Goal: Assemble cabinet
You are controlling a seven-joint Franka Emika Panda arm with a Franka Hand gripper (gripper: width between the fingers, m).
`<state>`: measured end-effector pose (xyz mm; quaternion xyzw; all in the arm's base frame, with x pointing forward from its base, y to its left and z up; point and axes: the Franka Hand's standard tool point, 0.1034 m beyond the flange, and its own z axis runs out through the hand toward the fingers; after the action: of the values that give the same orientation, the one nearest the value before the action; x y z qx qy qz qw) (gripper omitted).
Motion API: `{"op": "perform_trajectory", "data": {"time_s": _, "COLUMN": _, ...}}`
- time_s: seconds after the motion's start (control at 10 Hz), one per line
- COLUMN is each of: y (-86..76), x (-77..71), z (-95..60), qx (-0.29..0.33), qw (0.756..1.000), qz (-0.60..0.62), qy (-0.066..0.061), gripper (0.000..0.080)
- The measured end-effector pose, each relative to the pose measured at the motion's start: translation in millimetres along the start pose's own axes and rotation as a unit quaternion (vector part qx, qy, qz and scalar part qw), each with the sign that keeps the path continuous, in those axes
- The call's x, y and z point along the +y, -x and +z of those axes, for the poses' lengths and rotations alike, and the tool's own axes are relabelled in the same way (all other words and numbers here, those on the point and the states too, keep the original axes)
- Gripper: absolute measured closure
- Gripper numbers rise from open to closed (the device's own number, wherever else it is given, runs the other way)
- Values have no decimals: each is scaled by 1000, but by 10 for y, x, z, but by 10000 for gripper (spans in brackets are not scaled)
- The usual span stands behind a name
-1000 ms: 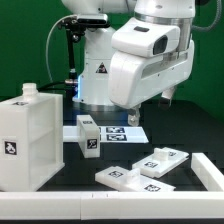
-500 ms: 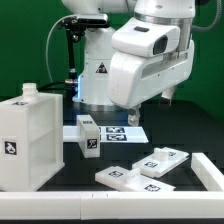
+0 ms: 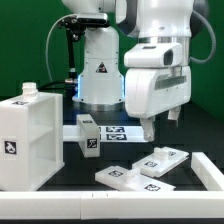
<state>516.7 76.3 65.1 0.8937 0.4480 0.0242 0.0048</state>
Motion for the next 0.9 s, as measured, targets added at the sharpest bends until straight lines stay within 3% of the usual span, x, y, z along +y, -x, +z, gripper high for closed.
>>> {"op": "perform_trajectory", "data": {"time_s": 0.2, "y": -17, "x": 11, "z": 11, "qx": 2, "qw": 1000, "qz": 2, "qy": 1, "gripper": 2}}
{"op": "perform_trajectory", "data": {"time_s": 0.3, "y": 24, "x": -52, "z": 97, "qx": -2, "qw": 1000, "qz": 9, "qy": -5, "gripper": 2}}
{"op": "perform_trajectory", "data": {"time_s": 0.5, "y": 14, "x": -166, "z": 325, "qx": 10, "qw": 1000, "qz": 15, "qy": -3, "gripper": 2}}
{"op": "perform_trajectory", "data": {"time_s": 0.6, "y": 52, "x": -199, "z": 420, "qx": 5, "qw": 1000, "qz": 17, "qy": -10, "gripper": 2}}
{"op": "perform_trajectory", "data": {"time_s": 0.7, "y": 49, "x": -199, "z": 450, "qx": 4, "qw": 1000, "qz": 19, "qy": -12, "gripper": 2}}
{"op": "perform_trajectory", "data": {"time_s": 0.8, "y": 47, "x": -196, "z": 445, "qx": 5, "qw": 1000, "qz": 18, "qy": -11, "gripper": 133}}
{"op": "perform_trajectory", "data": {"time_s": 0.9, "y": 48, "x": -198, "z": 447, "qx": 4, "qw": 1000, "qz": 18, "qy": -11, "gripper": 133}}
